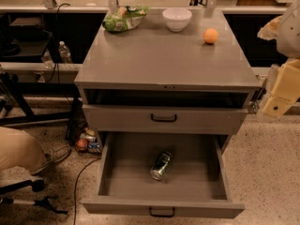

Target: Pick green can from middle drawer and place on counter

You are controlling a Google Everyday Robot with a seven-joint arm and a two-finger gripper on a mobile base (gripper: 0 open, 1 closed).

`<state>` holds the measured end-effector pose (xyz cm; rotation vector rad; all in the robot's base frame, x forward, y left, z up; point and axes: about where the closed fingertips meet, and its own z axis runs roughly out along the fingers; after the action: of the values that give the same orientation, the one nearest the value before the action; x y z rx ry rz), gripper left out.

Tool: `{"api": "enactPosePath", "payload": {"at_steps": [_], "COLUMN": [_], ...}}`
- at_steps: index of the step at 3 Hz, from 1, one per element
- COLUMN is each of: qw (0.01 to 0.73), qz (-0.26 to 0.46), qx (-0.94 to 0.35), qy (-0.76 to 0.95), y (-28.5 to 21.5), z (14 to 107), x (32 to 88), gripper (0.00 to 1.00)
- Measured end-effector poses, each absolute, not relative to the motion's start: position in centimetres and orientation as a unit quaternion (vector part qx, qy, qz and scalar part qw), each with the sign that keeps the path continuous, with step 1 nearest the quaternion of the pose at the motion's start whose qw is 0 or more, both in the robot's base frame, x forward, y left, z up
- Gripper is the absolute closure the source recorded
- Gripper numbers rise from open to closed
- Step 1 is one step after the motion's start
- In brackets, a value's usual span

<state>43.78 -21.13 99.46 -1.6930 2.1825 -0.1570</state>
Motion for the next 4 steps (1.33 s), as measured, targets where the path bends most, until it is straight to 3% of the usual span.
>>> {"api": "enactPosePath", "payload": {"at_steps": [2, 4], "qw": [0.174, 0.126], "qz": [-0.053, -0.052], "qx": [-0.576, -0.504], "qy": [0.797, 0.853], "y": [-20.2, -14.5], "z": [97.8, 88.7], "x": [43.8, 43.7], "gripper": [0.00, 0.00]}}
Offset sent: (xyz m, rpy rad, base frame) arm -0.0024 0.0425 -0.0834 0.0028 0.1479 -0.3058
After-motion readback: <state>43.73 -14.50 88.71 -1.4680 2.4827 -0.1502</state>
